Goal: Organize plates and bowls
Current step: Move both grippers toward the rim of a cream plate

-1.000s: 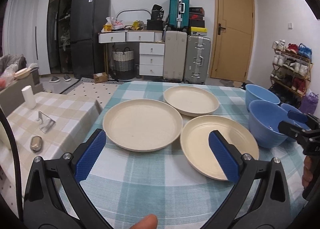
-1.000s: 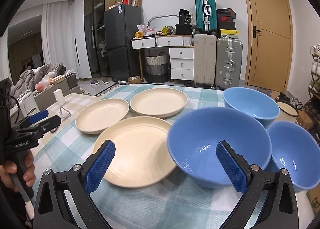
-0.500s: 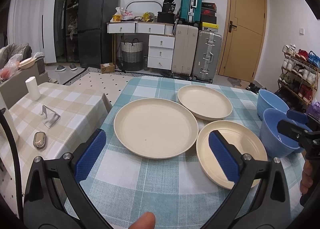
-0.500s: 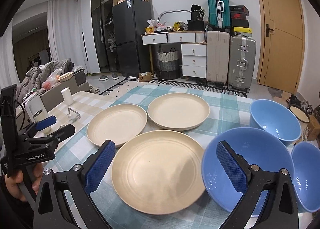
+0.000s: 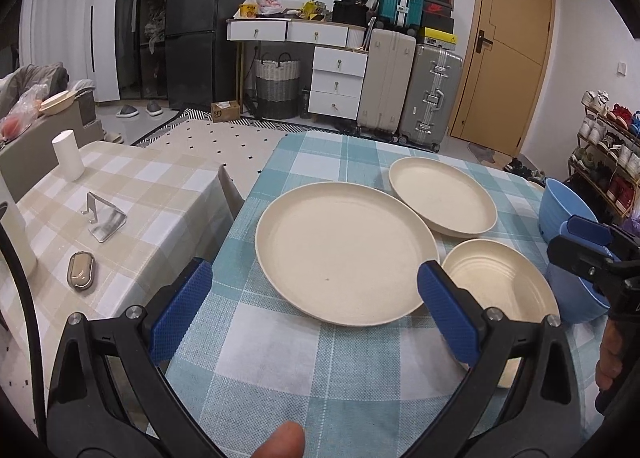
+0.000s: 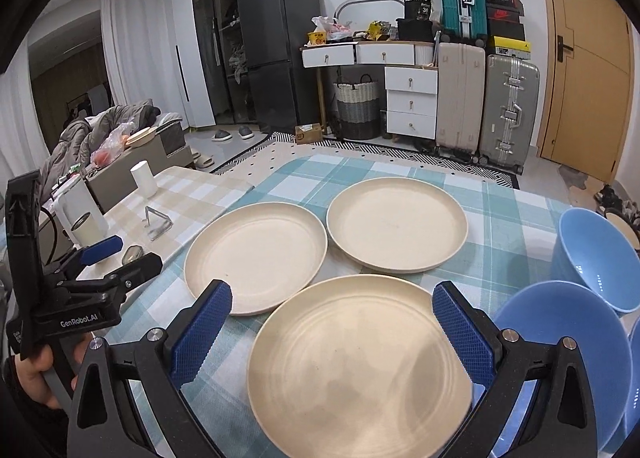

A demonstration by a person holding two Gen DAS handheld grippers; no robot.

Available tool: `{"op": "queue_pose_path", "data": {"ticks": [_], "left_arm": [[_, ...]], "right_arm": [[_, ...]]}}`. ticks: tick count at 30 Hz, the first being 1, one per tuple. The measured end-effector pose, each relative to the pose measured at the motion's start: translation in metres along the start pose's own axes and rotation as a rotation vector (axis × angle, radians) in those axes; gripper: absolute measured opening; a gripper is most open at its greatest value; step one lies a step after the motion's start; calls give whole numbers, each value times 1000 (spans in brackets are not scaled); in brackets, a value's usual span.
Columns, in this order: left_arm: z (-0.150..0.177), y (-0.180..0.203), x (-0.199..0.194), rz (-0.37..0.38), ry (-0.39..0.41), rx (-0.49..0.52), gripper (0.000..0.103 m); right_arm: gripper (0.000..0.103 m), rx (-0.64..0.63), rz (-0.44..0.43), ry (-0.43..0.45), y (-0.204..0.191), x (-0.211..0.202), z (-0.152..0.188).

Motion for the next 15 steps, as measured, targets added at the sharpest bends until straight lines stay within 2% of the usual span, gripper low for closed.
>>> {"op": "queue_pose_path", "data": {"ticks": [15], "left_arm": [[-10, -23, 45, -71, -71, -38, 102]], "right_arm": [[103, -64, -38, -58, -24, 53, -24]]}}
Point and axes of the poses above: each gripper's, at about its wrist camera, not at the fingertips, and x roughly the way its jaws point, y to its right, z to its underside, the point moved 9 cm from there along x, roughly the way its jaws point, and after that the axes turned 5 degrees about -y, right-handed, at the moved point
